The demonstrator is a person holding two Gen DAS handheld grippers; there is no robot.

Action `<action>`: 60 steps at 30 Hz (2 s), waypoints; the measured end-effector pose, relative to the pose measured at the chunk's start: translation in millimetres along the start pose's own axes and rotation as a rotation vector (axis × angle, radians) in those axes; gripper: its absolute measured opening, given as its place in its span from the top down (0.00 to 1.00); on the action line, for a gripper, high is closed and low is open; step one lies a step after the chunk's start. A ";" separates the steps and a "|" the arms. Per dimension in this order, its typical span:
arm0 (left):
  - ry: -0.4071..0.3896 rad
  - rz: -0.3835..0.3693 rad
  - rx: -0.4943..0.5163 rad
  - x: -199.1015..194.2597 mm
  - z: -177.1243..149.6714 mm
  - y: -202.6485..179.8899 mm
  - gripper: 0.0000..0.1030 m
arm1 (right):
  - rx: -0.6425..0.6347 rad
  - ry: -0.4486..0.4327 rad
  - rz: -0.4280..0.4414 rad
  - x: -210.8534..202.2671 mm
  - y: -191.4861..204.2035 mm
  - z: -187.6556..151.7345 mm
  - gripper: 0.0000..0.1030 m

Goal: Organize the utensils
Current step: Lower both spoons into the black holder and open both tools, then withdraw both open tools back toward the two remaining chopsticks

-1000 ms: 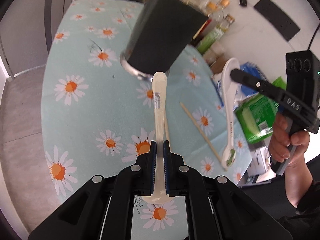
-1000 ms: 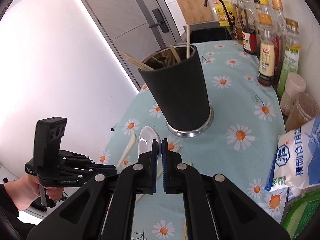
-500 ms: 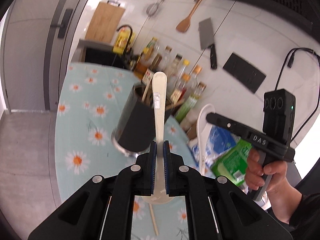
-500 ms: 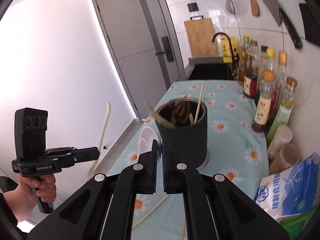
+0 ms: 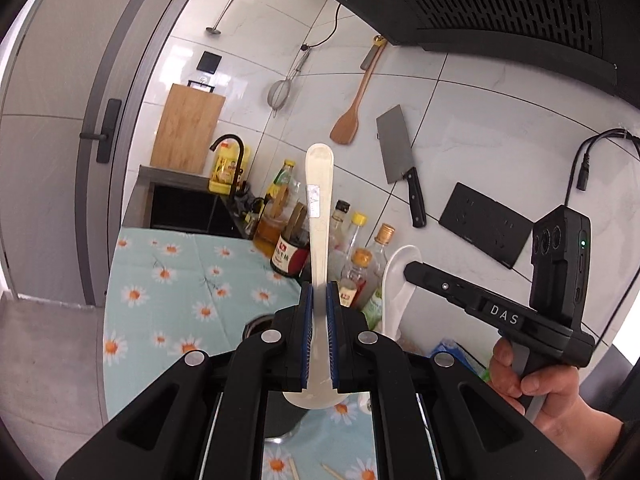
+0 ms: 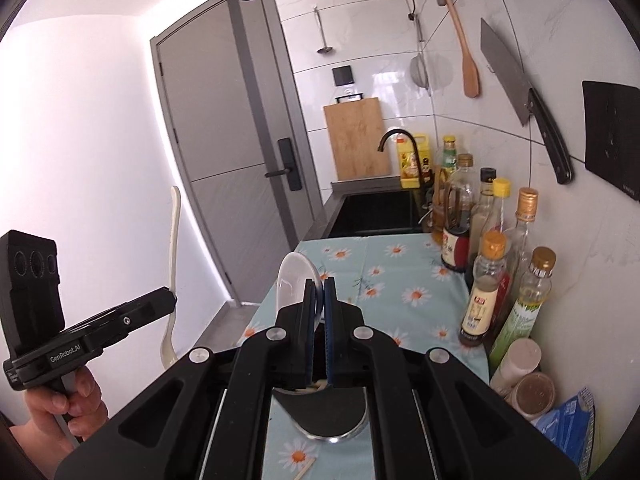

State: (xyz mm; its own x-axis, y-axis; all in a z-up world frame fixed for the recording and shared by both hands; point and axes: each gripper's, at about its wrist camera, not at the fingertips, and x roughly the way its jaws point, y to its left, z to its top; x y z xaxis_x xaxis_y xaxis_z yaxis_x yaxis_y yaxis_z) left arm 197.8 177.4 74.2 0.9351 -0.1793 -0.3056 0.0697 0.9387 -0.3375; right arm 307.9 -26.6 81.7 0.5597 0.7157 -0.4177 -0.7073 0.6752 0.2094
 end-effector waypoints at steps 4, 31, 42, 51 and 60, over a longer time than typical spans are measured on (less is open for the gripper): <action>-0.020 0.008 0.024 22.1 6.4 3.8 0.94 | 0.000 -0.025 -0.040 14.5 -5.3 9.6 0.95; 0.073 0.054 0.040 89.0 -22.7 20.6 0.93 | 0.005 0.027 -0.101 66.4 -11.7 -8.4 0.70; 0.052 0.048 0.045 59.0 -20.9 10.1 0.77 | 0.013 0.042 -0.080 38.4 -6.2 -12.6 0.70; 0.068 0.055 0.064 36.5 -23.2 -5.1 0.77 | 0.013 0.064 -0.046 9.7 1.4 -20.3 0.65; 0.112 0.055 0.095 22.2 -33.9 -19.3 0.73 | -0.007 0.125 -0.024 -6.3 5.3 -37.6 0.63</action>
State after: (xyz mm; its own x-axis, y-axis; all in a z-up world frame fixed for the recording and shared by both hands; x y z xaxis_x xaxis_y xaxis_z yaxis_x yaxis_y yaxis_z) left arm 205.4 145.3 43.7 0.8942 -0.1532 -0.4206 0.0566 0.9708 -0.2332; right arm 284.4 -34.3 52.2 0.5188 0.6711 -0.5296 -0.6972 0.6906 0.1922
